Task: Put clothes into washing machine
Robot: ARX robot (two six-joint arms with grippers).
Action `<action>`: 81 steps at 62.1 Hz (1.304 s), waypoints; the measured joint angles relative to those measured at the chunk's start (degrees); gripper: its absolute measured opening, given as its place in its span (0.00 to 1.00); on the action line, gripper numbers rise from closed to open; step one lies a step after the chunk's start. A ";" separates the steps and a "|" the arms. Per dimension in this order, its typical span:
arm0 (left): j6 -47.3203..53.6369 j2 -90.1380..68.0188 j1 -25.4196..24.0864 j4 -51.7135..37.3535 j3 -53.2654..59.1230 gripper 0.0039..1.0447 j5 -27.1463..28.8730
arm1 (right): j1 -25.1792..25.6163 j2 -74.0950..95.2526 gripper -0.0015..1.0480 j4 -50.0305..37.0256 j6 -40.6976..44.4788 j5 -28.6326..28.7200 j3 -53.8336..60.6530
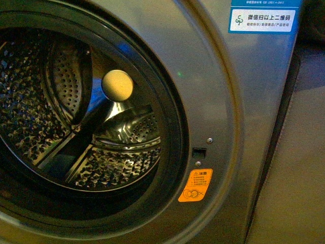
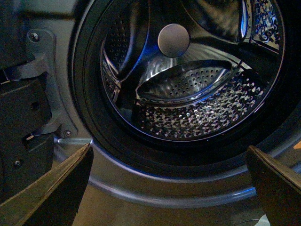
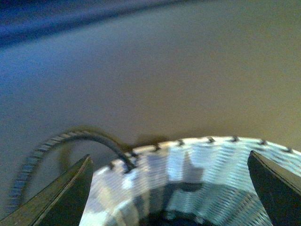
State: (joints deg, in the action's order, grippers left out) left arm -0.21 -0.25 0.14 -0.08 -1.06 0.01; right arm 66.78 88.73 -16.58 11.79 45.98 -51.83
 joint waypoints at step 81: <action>0.00 0.00 0.00 0.04 0.00 0.94 -0.02 | -0.98 59.87 0.93 0.00 16.02 -19.91 -18.78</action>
State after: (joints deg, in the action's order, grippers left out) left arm -0.21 -0.25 0.14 -0.03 -1.06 -0.01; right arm 65.80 148.59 -16.58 27.81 26.06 -70.61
